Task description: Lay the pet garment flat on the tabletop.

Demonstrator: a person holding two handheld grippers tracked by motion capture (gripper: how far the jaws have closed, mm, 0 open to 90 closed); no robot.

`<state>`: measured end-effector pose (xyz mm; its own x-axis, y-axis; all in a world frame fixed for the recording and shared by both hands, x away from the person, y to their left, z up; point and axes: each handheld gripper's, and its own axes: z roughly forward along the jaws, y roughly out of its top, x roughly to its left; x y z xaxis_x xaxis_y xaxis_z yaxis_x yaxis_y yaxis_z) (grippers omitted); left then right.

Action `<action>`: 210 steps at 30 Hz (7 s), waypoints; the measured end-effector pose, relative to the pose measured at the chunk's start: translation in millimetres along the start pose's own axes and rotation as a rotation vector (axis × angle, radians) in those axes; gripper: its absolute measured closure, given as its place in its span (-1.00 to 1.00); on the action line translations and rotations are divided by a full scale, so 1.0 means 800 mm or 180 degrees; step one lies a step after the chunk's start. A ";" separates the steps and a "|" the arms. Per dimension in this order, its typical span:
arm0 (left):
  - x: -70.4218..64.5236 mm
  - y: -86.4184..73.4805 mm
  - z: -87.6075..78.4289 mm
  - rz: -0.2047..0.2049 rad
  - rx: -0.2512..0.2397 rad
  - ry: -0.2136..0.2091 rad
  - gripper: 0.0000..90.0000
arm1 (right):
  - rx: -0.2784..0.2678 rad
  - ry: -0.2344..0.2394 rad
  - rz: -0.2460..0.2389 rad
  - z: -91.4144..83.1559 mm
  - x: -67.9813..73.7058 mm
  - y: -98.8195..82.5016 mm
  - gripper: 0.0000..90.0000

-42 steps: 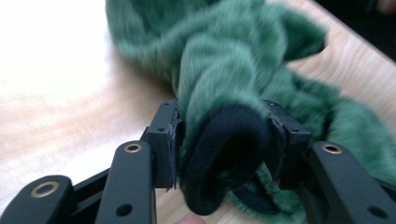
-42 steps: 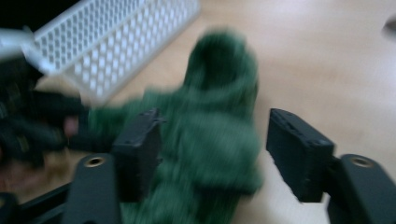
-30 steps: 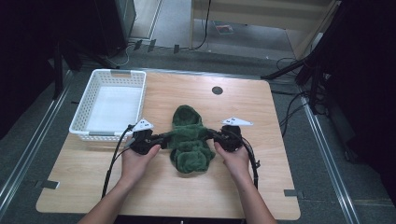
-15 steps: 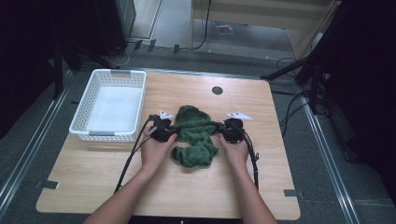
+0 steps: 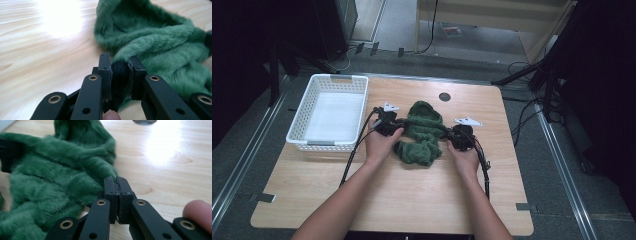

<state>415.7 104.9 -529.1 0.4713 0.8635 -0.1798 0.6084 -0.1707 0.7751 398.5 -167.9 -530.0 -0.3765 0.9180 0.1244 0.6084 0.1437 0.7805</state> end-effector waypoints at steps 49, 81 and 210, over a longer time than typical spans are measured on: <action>-0.086 -0.114 -0.108 0.0841 0.0279 -0.1673 0.92 | 0.0299 0.0244 -0.0302 -0.054 0.068 -0.063 0.89; -0.081 -0.128 -0.101 0.0474 0.0411 -0.0866 0.52 | 0.0333 0.0616 -0.0979 -0.122 0.148 -0.119 0.59; -0.036 -0.028 -0.037 -0.0122 0.0239 -0.0606 0.42 | -0.0301 0.0138 0.0386 -0.095 -0.013 -0.035 0.46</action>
<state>369.4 97.6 -523.5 0.5547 0.7659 -0.3250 0.6708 -0.1805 0.7194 332.4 -209.3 -506.6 -0.3354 0.9094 0.2461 0.5835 -0.0045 0.8121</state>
